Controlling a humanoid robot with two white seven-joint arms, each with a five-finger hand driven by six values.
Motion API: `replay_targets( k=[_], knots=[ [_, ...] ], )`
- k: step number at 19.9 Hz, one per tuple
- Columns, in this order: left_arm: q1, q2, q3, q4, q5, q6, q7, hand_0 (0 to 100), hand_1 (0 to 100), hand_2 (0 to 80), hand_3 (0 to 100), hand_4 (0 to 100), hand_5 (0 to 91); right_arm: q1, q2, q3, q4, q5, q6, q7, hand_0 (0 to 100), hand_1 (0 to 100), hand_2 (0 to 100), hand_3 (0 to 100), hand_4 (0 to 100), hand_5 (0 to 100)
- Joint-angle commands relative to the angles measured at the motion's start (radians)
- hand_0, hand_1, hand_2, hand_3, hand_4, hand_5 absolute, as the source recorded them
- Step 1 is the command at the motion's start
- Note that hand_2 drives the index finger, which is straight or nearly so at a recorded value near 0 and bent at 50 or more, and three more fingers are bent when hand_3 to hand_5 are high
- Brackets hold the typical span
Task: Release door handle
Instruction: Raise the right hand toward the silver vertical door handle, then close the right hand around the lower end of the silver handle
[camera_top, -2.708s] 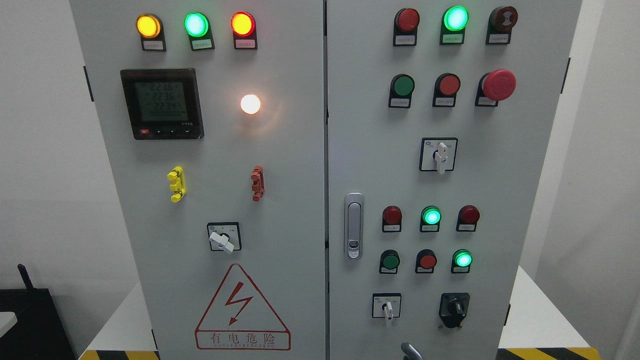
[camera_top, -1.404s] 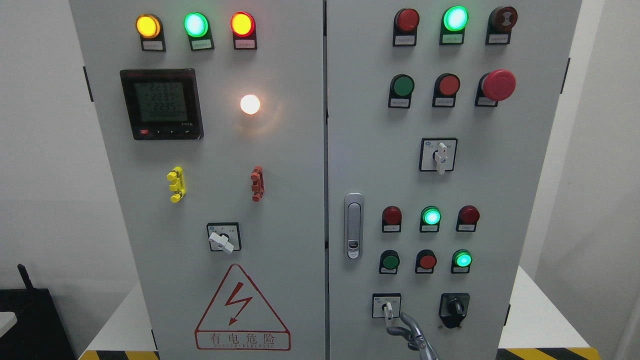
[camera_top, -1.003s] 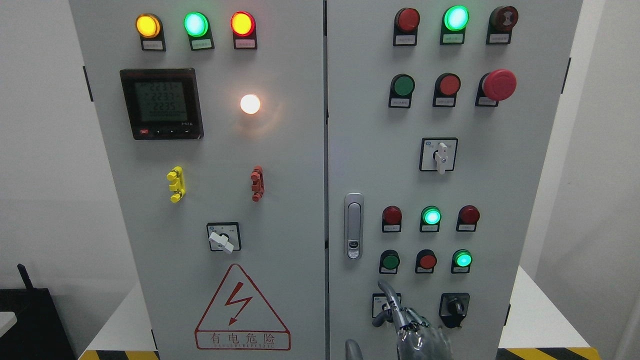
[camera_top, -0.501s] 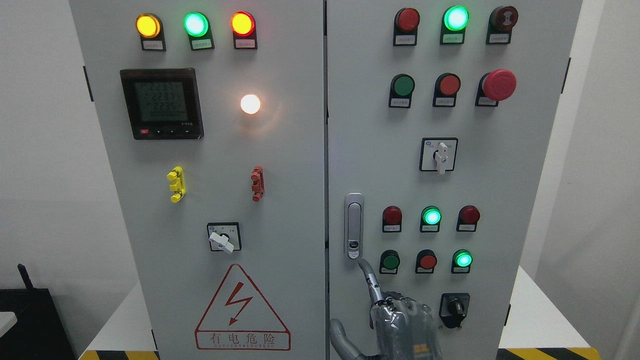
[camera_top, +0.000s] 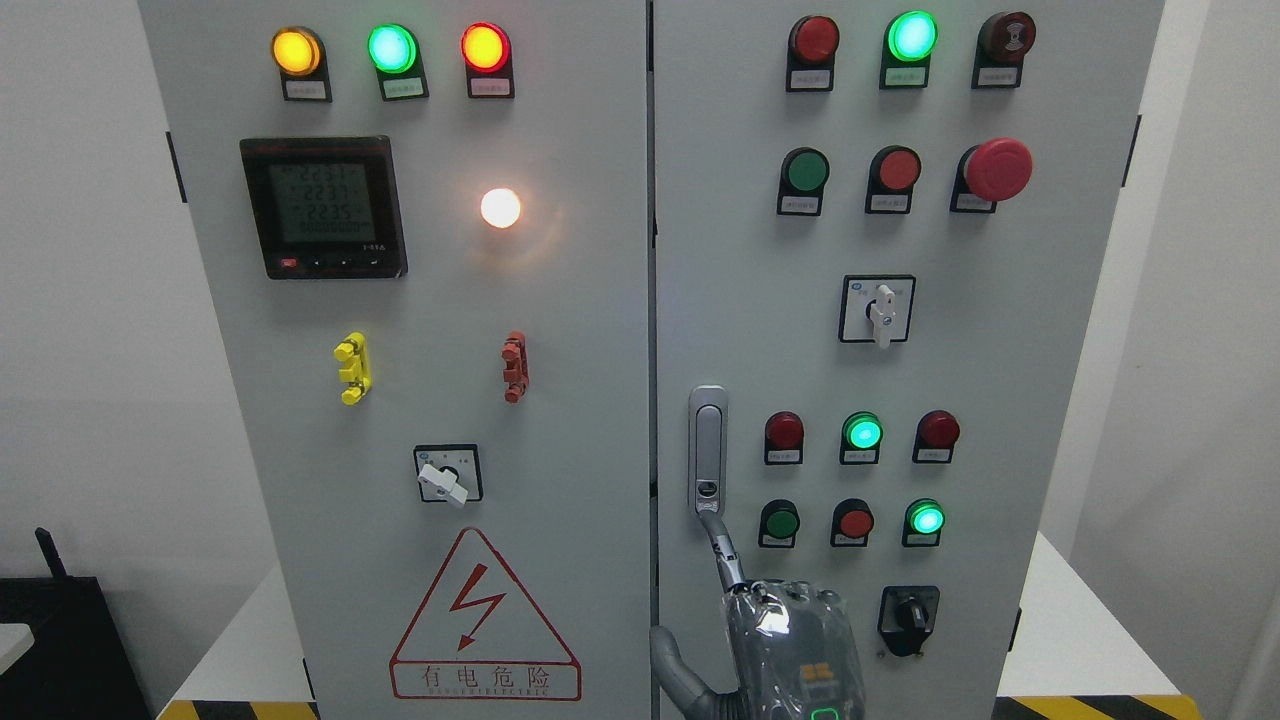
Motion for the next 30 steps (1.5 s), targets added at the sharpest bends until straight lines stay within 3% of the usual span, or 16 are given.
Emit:
replay_targets(
  k=[1, 14, 30],
  knots=[
    [-0.026, -0.001, 0.017, 0.0, 0.0, 0.001, 0.0, 12, 39, 0.0, 0, 0, 0.0, -0.033, 0.001, 0.008, 0.05, 0.012, 0.006, 0.018, 32, 28, 0, 100, 100, 100],
    [-0.026, 0.001, 0.017, 0.0, 0.0, 0.001, 0.0, 12, 39, 0.0, 0, 0, 0.0, -0.049, 0.001, -0.003, 0.07, 0.012, 0.056, 0.038, 32, 27, 0, 100, 100, 100],
    [-0.025, -0.001, 0.017, 0.0, 0.0, 0.001, 0.0, 12, 39, 0.0, 0, 0, 0.0, -0.047, 0.0, -0.01, 0.07, 0.007, 0.058, 0.04, 33, 26, 0, 100, 100, 100]
  ],
)
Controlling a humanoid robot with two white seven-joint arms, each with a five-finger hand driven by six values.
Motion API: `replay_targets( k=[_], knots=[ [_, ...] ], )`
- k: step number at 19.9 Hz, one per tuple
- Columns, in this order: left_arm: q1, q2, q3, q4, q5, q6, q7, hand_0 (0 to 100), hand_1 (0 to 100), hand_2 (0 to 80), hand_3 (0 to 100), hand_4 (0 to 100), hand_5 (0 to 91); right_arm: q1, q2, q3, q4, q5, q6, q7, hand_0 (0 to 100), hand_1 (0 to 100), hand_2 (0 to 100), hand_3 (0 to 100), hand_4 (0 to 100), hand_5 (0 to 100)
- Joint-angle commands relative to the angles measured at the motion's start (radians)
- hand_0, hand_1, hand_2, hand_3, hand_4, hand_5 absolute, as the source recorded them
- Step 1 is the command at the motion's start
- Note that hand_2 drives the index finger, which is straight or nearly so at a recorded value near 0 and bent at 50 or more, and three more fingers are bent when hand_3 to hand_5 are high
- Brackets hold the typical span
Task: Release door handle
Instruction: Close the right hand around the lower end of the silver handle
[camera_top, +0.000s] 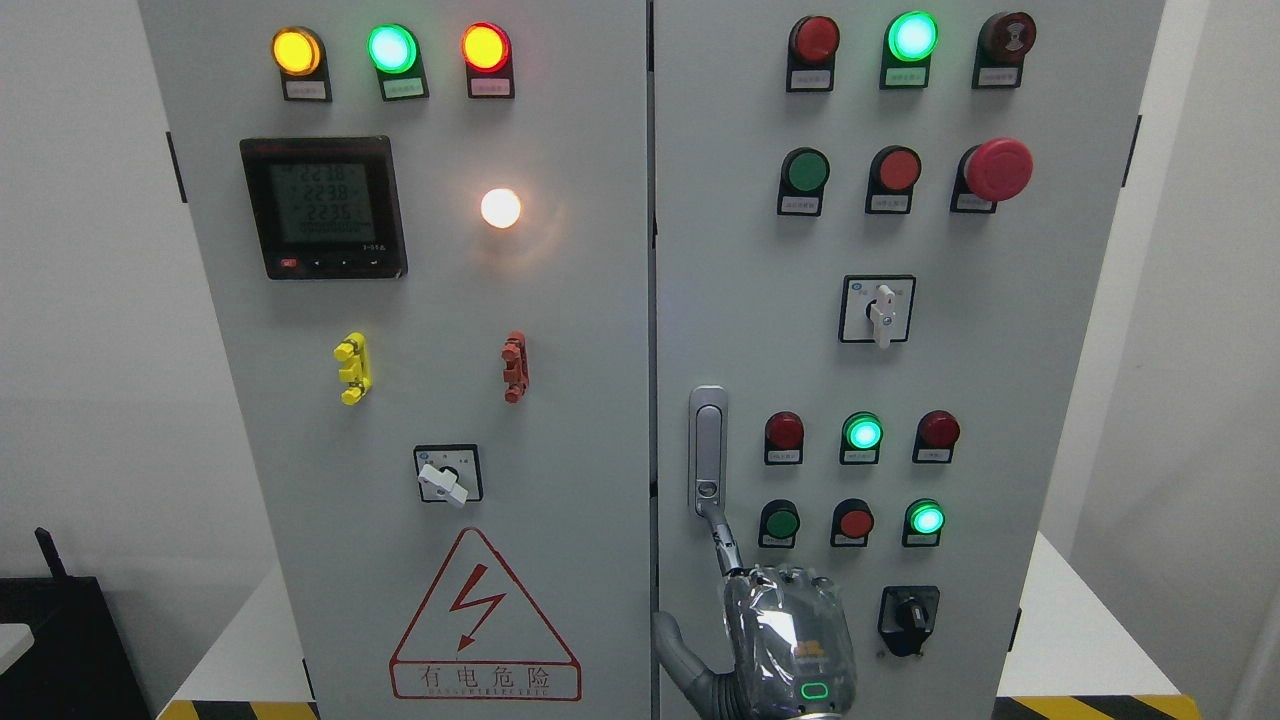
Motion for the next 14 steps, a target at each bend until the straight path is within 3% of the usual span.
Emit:
replay_targets(
  k=[1, 5, 14],
  knots=[
    [-0.026, -0.001, 0.017, 0.0, 0.0, 0.001, 0.0, 12, 39, 0.0, 0, 0, 0.0, 0.004, -0.001, -0.006, 0.006, -0.002, 0.001, 0.002, 33, 26, 0, 100, 100, 100],
    [-0.026, -0.001, 0.017, 0.0, 0.0, 0.001, 0.0, 12, 39, 0.0, 0, 0, 0.0, 0.009, 0.001, -0.004, 0.006, -0.002, 0.001, 0.031, 33, 26, 0, 100, 100, 100],
    [-0.026, -0.001, 0.017, 0.0, 0.0, 0.001, 0.0, 12, 39, 0.0, 0, 0, 0.0, 0.003, -0.001, -0.004, 0.006, -0.002, 0.001, 0.033, 33, 26, 0, 100, 100, 100]
  ],
)
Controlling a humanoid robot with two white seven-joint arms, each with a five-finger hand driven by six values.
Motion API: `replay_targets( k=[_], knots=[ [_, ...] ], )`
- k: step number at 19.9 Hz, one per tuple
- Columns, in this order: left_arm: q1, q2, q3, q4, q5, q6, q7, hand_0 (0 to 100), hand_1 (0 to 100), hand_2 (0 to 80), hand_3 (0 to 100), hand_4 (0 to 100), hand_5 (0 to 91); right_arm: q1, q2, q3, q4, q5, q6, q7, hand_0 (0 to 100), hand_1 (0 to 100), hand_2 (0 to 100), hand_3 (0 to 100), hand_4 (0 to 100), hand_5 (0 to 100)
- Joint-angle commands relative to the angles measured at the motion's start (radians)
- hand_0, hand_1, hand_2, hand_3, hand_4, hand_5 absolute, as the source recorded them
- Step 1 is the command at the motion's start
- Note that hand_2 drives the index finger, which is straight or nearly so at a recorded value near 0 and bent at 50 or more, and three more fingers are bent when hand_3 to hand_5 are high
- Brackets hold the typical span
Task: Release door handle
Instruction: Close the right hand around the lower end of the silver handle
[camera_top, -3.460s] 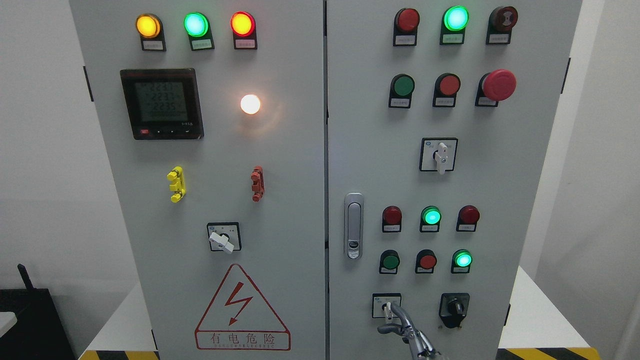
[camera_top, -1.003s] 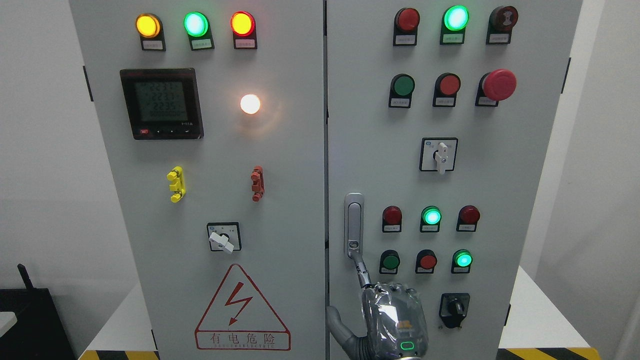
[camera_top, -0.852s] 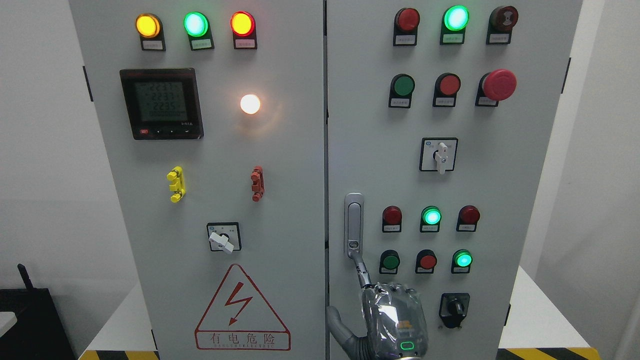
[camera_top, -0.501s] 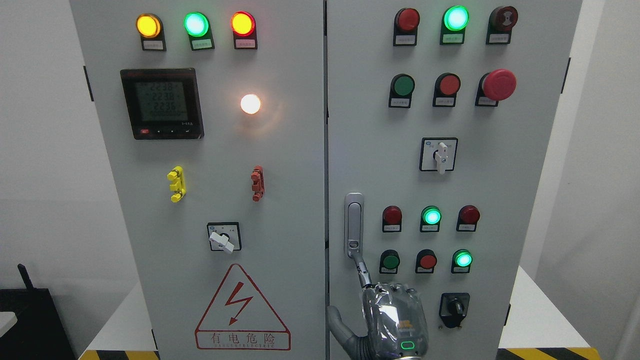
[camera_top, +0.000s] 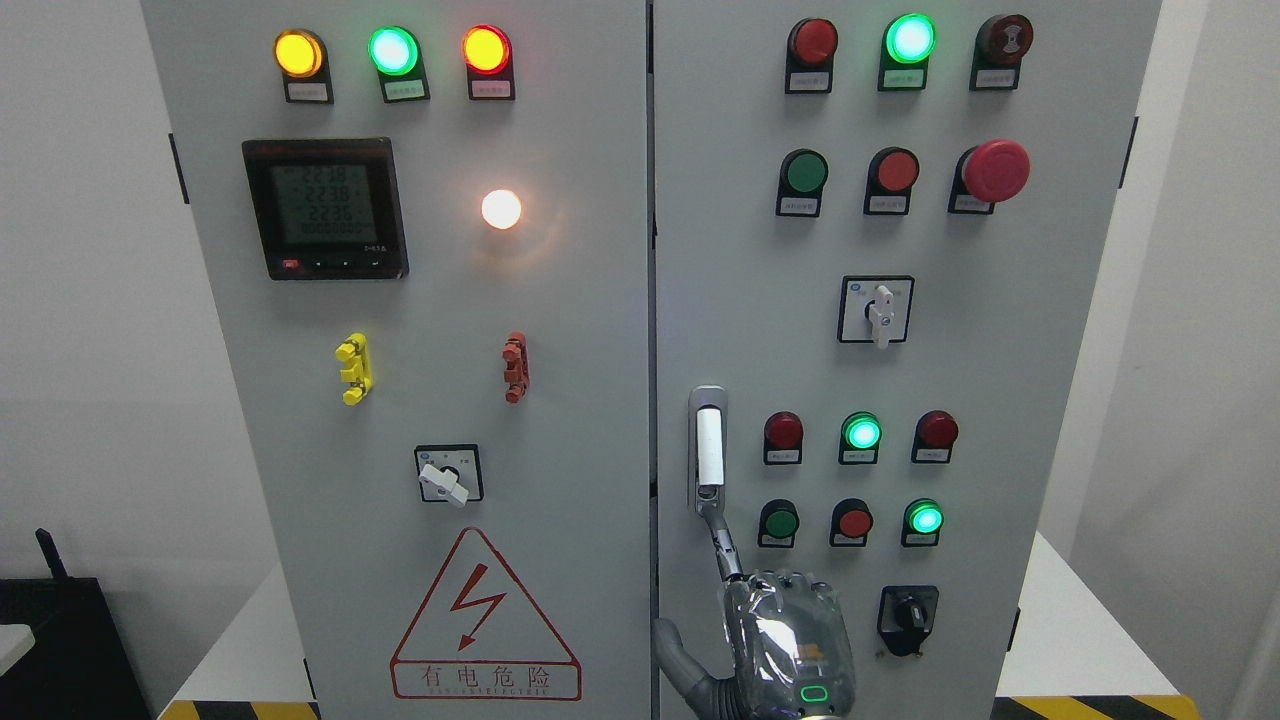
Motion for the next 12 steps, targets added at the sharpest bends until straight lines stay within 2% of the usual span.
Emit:
replay_targets(
  k=[1, 12],
  knots=[
    [-0.026, -0.001, 0.017, 0.0, 0.0, 0.001, 0.0, 12, 39, 0.0, 0, 0, 0.0, -0.004, -0.001, -0.002, 0.001, 0.0, 0.001, 0.003, 33, 26, 0, 100, 100, 100],
    [-0.026, -0.001, 0.017, 0.0, 0.0, 0.001, 0.0, 12, 39, 0.0, 0, 0, 0.0, 0.001, -0.004, -0.001, -0.034, -0.002, -0.001, 0.0, 33, 25, 0, 100, 100, 100]
  ],
)
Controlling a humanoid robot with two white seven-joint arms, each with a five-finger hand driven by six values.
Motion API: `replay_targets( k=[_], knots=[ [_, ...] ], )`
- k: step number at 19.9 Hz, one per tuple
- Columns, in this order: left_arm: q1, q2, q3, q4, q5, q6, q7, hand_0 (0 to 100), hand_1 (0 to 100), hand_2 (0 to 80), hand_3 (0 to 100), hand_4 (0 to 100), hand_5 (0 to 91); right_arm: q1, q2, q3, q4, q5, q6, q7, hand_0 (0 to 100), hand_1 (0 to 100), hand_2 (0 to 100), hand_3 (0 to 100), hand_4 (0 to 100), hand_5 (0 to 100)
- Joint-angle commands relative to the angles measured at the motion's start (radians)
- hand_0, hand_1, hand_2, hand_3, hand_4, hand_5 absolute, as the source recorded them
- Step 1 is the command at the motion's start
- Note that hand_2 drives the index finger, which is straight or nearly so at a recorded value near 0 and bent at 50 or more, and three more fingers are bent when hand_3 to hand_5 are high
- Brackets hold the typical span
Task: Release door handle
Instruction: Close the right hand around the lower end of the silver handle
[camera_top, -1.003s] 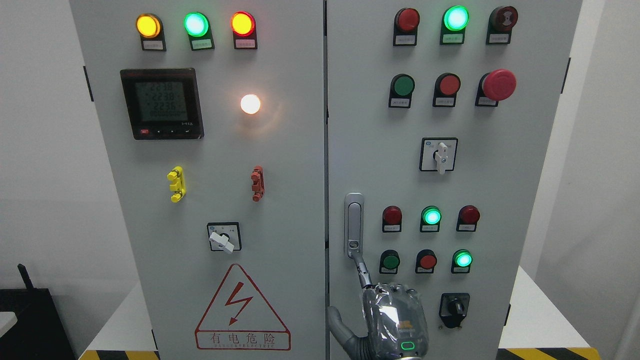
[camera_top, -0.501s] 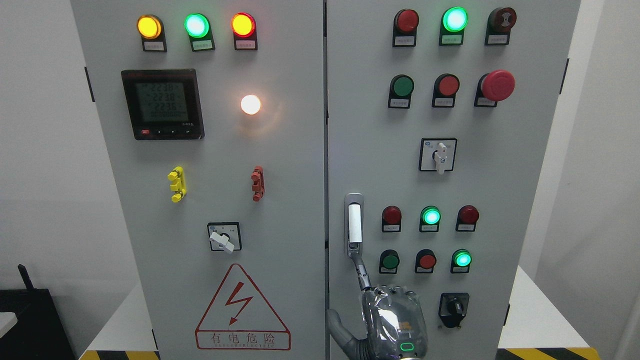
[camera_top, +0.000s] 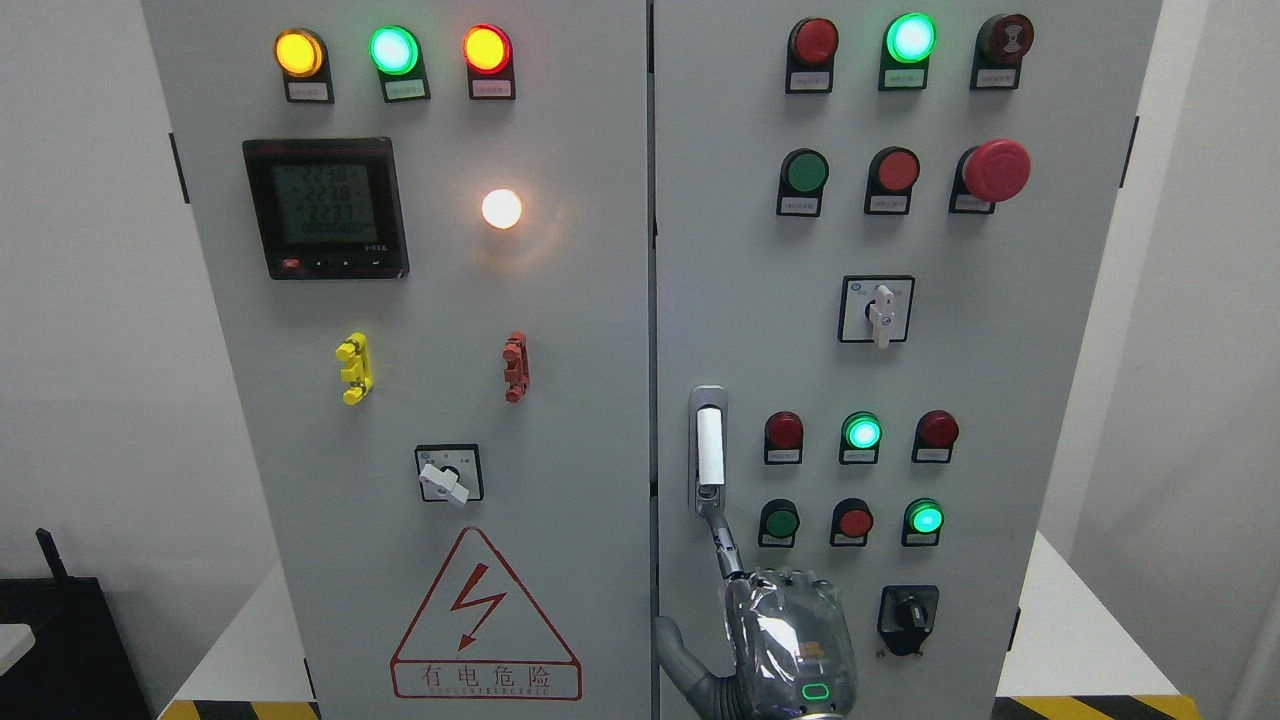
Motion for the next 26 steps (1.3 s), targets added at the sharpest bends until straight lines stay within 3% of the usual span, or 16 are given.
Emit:
replay_targets(
  k=[1, 15, 16, 17, 18, 19, 20, 22, 24, 26],
  knots=[
    [-0.026, -0.001, 0.017, 0.0, 0.0, 0.001, 0.0, 12, 39, 0.0, 0, 0, 0.0, -0.001, -0.002, 0.001, -0.022, -0.001, -0.001, -0.004, 33, 25, 0, 100, 100, 100],
    [-0.026, -0.001, 0.017, 0.0, 0.0, 0.001, 0.0, 12, 39, 0.0, 0, 0, 0.0, 0.025, 0.001, 0.004, -0.058, -0.004, -0.007, -0.015, 35, 24, 0, 100, 100, 100],
    [-0.025, 0.001, 0.017, 0.0, 0.0, 0.001, 0.0, 12, 39, 0.0, 0, 0, 0.0, 0.034, 0.001, 0.002, -0.065, -0.004, -0.008, -0.02, 37, 24, 19, 100, 93, 100],
    [-0.025, 0.0, 0.017, 0.0, 0.0, 0.001, 0.0, 12, 39, 0.0, 0, 0, 0.0, 0.041, -0.002, 0.001, -0.071, -0.004, -0.011, -0.033, 39, 24, 29, 99, 90, 99],
    [-0.026, -0.001, 0.017, 0.0, 0.0, 0.001, 0.0, 12, 39, 0.0, 0, 0, 0.0, 0.041, -0.008, -0.001, -0.076, -0.004, -0.014, -0.04, 44, 25, 44, 85, 77, 88],
    [-0.026, -0.001, 0.017, 0.0, 0.0, 0.001, 0.0, 12, 39, 0.0, 0, 0, 0.0, 0.039, -0.008, -0.003, -0.078, -0.004, -0.016, -0.04, 48, 24, 54, 78, 67, 75],
    [-0.026, 0.001, 0.017, 0.0, 0.0, 0.001, 0.0, 12, 39, 0.0, 0, 0, 0.0, 0.036, -0.008, -0.006, -0.078, -0.004, -0.016, -0.038, 49, 23, 57, 77, 65, 72],
    [-0.026, 0.001, 0.017, 0.0, 0.0, 0.001, 0.0, 12, 39, 0.0, 0, 0, 0.0, 0.031, -0.006, -0.012, -0.078, -0.003, -0.013, -0.037, 47, 18, 74, 82, 65, 69],
    [-0.025, -0.001, 0.017, 0.0, 0.0, 0.001, 0.0, 12, 39, 0.0, 0, 0, 0.0, 0.03, -0.003, -0.015, -0.078, -0.001, -0.008, -0.034, 47, 10, 87, 93, 75, 78],
    [-0.026, 0.001, 0.017, 0.0, 0.0, 0.001, 0.0, 12, 39, 0.0, 0, 0, 0.0, 0.024, -0.003, -0.016, -0.078, -0.001, -0.008, -0.032, 47, 4, 92, 100, 81, 85]
  ],
)
